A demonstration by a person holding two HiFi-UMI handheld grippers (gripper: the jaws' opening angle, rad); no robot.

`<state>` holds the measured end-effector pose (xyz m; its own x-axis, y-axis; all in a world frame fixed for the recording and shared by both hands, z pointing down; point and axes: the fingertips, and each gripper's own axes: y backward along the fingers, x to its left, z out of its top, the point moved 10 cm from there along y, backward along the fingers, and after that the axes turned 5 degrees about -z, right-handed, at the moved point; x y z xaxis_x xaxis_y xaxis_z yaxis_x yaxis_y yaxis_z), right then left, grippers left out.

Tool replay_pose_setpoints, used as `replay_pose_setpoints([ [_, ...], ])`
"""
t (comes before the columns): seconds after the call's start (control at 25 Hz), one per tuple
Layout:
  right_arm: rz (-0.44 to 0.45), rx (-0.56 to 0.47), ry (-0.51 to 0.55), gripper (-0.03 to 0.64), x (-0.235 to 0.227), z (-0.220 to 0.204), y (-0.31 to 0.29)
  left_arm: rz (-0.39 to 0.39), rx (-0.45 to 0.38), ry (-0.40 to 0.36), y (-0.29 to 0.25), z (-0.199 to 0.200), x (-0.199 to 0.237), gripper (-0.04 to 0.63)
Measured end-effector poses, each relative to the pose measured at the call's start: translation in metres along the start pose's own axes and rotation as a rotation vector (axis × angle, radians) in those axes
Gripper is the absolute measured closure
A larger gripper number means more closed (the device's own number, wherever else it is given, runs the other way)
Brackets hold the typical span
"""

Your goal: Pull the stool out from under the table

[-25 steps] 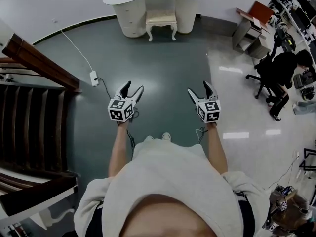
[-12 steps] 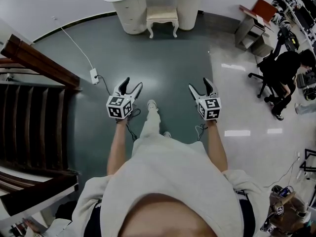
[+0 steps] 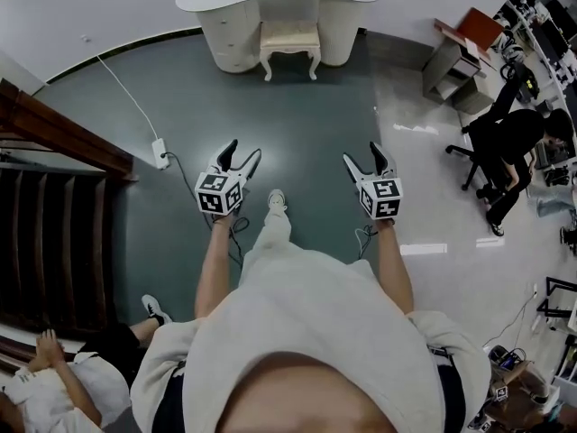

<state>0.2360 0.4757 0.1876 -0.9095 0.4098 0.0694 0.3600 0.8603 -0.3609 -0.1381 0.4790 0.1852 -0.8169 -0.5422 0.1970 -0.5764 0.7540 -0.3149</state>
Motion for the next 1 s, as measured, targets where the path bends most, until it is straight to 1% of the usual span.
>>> replay_pose_setpoints([
  [0.4, -0.046, 0.018, -0.004, 0.295, -0.026, 0.062, -0.137, -0.046, 0.002, 0.002, -0.098, 0.062, 0.118, 0.330],
  [0.56, -0.052, 0.024, -0.003, 0.295, -0.032, 0.086, -0.192, -0.055, 0.001, 0.001, -0.133, 0.087, 0.167, 0.330],
  [0.8, -0.071, 0.019, -0.010, 0.295, -0.039, 0.107, -0.262, -0.076, 0.008, -0.002, -0.180, 0.107, 0.227, 0.330],
  [1.0, -0.091, 0.024, -0.022, 0.295, -0.044, 0.113, -0.298, -0.092, 0.025, -0.009, -0.207, 0.117, 0.261, 0.330],
])
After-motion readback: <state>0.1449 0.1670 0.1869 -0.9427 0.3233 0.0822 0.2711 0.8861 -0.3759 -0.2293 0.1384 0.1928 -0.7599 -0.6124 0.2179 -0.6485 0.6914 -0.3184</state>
